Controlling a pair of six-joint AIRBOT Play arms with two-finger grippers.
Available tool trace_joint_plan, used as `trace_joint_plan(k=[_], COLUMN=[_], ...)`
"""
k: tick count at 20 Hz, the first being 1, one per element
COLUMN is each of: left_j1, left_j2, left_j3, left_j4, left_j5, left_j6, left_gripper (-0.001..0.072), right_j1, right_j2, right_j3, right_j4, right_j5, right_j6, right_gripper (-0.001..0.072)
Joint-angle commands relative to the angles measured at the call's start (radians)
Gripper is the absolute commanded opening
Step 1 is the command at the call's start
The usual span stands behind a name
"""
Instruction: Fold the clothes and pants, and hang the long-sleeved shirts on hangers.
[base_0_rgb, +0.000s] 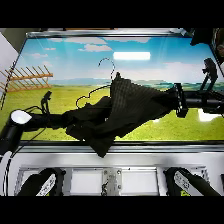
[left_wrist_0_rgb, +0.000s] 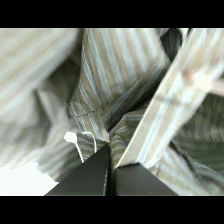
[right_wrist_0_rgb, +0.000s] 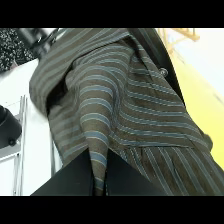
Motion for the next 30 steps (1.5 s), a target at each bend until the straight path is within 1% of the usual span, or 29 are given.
trace_joint_plan(k=[1,4,9,12,15,18,23,26,28,29,30], left_j1=[0.108,0.090,0.108,0.101,0.059,0.016,-0.012,-0.012,-0.012,-0.012,-0.012], left_j2=[-0.069,-0.141,-0.216,-0.248,-0.283,-0.336,-0.438,-0.468,-0.479,-0.478,-0.478], left_j3=[0.137,0.248,0.489,0.616,0.734,0.849,1.007,1.077,1.126,1.146,1.174], left_j4=[0.053,0.053,0.053,0.053,0.053,0.054,0.053,0.051,0.050,0.049,0.050], left_j5=[-0.176,-0.208,-0.234,-0.280,-0.315,-0.340,-0.405,-0.410,-0.407,-0.399,-0.391], left_j6=[0.046,0.065,0.068,0.054,0.048,0.035,0.014,0.011,0.011,0.007,-0.002], left_gripper=[0.0008,0.0008,0.0008,0.0008,0.0008,0.0008,0.0008,0.0009,0.0010,0.0045,0.0329], right_j1=[0.000,0.000,0.000,0.005,0.054,0.128,0.209,0.230,0.234,0.234,0.234], right_j2=[0.066,0.088,0.110,0.117,0.125,0.125,0.126,0.126,0.126,0.126,0.126], right_j3=[0.001,0.001,-0.005,-0.065,-0.175,-0.255,-0.258,-0.258,-0.258,-0.258,-0.258], right_j4=[-0.003,-0.039,-0.191,-0.201,-0.196,-0.135,-0.010,0.082,0.169,0.210,0.251], right_j5=[0.007,0.003,0.006,0.000,-0.001,0.000,0.023,0.037,0.037,0.037,0.037], right_j6=[0.008,0.017,0.079,0.086,0.085,0.085,0.086,0.086,0.085,0.085,0.085], right_gripper=[0.0009,0.0009,0.0009,0.0009,0.0009,0.0009,0.0009,0.0009,0.0009,0.0009,0.0009])
